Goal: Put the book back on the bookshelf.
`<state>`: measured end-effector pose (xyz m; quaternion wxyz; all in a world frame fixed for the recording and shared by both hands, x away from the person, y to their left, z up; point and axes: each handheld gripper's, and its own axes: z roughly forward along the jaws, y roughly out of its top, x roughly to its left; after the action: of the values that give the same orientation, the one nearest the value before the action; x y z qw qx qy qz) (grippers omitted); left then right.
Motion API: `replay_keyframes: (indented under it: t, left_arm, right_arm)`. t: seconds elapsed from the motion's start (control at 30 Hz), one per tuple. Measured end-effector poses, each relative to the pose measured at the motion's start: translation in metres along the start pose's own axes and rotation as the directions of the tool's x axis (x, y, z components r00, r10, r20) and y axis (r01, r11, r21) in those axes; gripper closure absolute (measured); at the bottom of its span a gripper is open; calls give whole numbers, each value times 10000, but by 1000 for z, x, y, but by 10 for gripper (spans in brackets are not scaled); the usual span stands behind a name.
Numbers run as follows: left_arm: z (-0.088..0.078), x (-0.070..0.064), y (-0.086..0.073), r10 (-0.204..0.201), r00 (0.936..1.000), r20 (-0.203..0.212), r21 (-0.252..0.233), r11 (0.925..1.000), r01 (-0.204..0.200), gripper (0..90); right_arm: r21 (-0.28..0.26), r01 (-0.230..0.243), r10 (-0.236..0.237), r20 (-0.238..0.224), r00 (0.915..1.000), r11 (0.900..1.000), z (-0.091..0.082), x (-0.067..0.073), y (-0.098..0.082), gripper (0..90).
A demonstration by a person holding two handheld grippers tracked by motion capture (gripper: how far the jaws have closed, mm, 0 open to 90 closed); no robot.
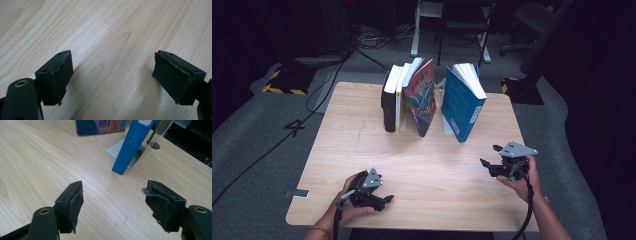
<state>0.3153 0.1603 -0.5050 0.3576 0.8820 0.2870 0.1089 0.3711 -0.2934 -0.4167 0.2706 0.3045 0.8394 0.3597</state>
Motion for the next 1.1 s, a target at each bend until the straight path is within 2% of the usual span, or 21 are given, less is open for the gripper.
replay_keyframes:
  t: [0.27, 0.43, 0.7, 1.03, 1.1]
  left_arm:
    - [0, 0, 0, -3, 10000, -8, 1, 10000, 4, 164]
    - [0, 0, 0, -18, 10000, -6, -10, 10000, 18, 165]
    - [0, 0, 0, -18, 10000, -21, -2, 10000, 18, 165]
    - [0, 0, 0, -34, 10000, -24, -7, 10000, 34, 165]
    - [0, -1, 0, -38, 10000, -29, -6, 10000, 38, 165]
  right_arm:
    - [455, 463, -468, 104, 9988, 9979, -4, 8, -20, 302]
    - [616, 538, -535, -63, 9985, 9967, -6, 12, -31, 297]
    - [766, 252, -241, -149, 9996, 9967, -10, 11, -54, 293]
    - [920, 31, -29, -16, 10000, 9958, -17, 12, -84, 282]
    - [896, -222, 225, -27, 9997, 9957, -20, 11, -91, 281]
